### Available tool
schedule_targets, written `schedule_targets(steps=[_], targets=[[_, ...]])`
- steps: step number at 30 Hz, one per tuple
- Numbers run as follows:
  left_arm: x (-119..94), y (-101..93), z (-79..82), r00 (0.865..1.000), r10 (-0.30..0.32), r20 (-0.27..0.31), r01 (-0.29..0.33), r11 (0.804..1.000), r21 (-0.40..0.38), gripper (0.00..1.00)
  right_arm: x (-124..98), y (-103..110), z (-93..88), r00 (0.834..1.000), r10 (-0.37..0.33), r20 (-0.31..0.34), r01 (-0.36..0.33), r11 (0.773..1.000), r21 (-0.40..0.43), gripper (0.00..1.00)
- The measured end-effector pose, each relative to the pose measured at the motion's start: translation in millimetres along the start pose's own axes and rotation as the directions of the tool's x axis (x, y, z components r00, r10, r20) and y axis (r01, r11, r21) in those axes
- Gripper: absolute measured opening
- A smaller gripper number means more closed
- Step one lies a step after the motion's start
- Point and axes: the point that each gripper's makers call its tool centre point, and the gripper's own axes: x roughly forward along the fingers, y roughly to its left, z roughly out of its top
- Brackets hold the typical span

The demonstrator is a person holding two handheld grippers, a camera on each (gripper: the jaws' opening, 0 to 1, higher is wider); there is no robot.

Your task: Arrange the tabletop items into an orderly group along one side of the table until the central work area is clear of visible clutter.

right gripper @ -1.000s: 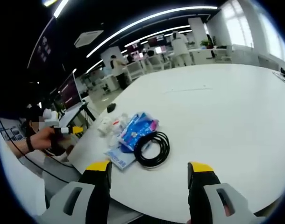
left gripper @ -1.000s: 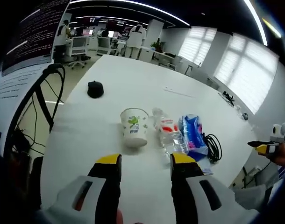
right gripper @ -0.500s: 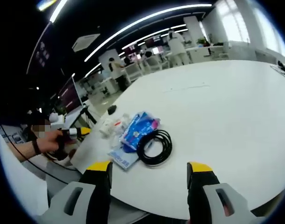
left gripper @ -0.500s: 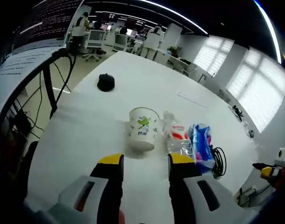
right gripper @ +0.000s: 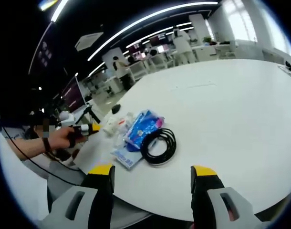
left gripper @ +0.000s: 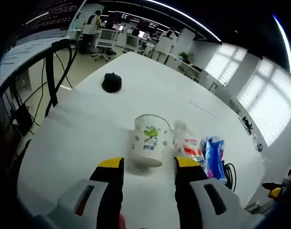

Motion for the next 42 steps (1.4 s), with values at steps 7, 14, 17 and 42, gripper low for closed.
schedule_targets(steps=[7,14,17,42], targets=[[21.0,-1.0,-4.9,0.999,0.014,-0.033,-0.012,0.999,0.038,0.45,-3.8,-4.4,1.2,1.0,0.002,-0.01,-0.002,1.0,-0.008,0.65],[34.8,-4.1,-4.6,0.998,0.023,-0.053,-0.019,0.997,0.068,0.48,-10.6,-12.5,-2.0,1.0,-0.01,-0.022,0.01,1.0,-0.005,0.65],[38.4,-9.8,-6.3,0.998,0.018,-0.068,-0.013,0.996,0.086,0.49,-12.4,-14.1,-3.7,0.999,-0.015,-0.03,0.015,1.0,-0.002,0.65],[5.1,8.4,-38.0,0.993,0.055,-0.104,-0.033,0.978,0.208,0.36,7.1,1.5,-11.9,0.997,0.028,-0.067,-0.029,0.999,-0.017,0.65]])
